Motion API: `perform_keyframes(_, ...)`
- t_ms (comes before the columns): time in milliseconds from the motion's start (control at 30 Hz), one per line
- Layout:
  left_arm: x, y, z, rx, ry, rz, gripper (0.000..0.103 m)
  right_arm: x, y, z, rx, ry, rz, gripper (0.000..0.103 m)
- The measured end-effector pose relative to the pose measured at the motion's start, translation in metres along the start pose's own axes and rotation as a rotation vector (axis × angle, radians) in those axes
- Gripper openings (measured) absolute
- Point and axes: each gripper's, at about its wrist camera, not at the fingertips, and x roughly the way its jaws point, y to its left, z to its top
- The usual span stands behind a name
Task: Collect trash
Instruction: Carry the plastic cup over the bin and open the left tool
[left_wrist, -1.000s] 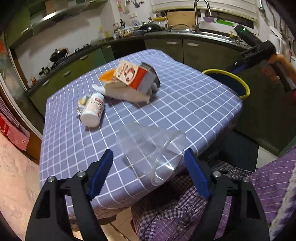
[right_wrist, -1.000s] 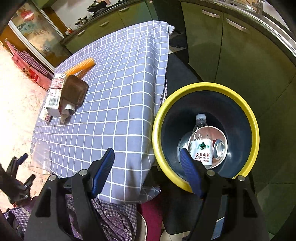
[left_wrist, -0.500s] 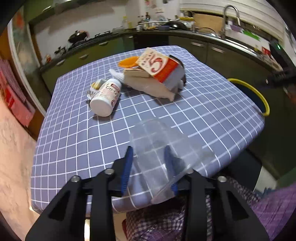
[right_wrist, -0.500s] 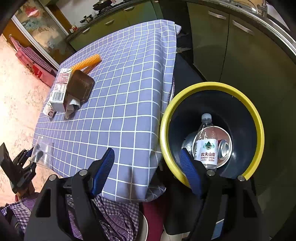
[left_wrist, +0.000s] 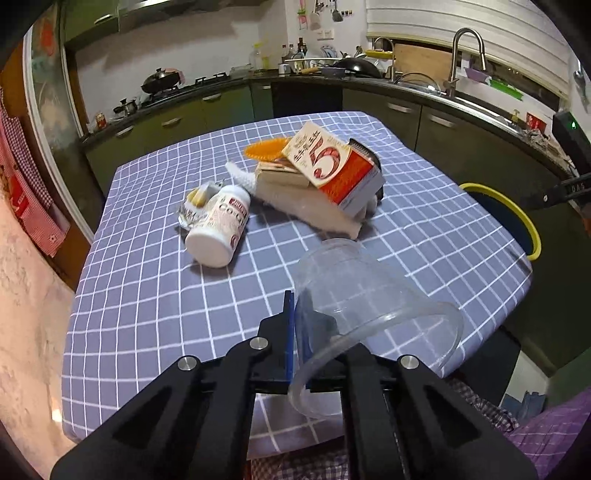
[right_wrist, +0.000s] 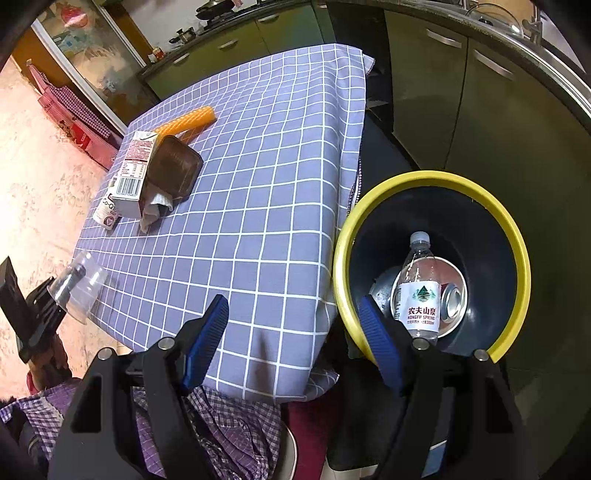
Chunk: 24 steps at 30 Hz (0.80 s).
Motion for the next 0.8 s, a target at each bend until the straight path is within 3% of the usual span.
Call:
perform_keyframes(200,-0.007,-0.026,0.03,0.077,-0.049,-0.05,0.004,-0.014,-0.015,-0.004,0.022,-0.041,-0.016,0.069)
perform_keyframes(300,-0.005,-0.054,0.053,0.14,-0.066,-0.123,0.004,-0.027,-0.033,-0.009,0.058,-0.069,-0.029,0.069)
perform_keyframes(600,0.039,-0.194,0.13,0.358,-0.051,-0.4,0.005,-0.057,-0.107,-0.044,0.222,-0.12,-0.088,0.069)
perform_keyframes(733,0.074,-0.254,0.151,0.397,0.019,-0.487,0.005,-0.063,-0.13,-0.06,0.274,-0.127,-0.094,0.069)
perform_keyframes(800,0.093,-0.278,0.159,0.413,0.046,-0.491,0.005,-0.064,-0.138,-0.065,0.29,-0.127,-0.093,0.069)
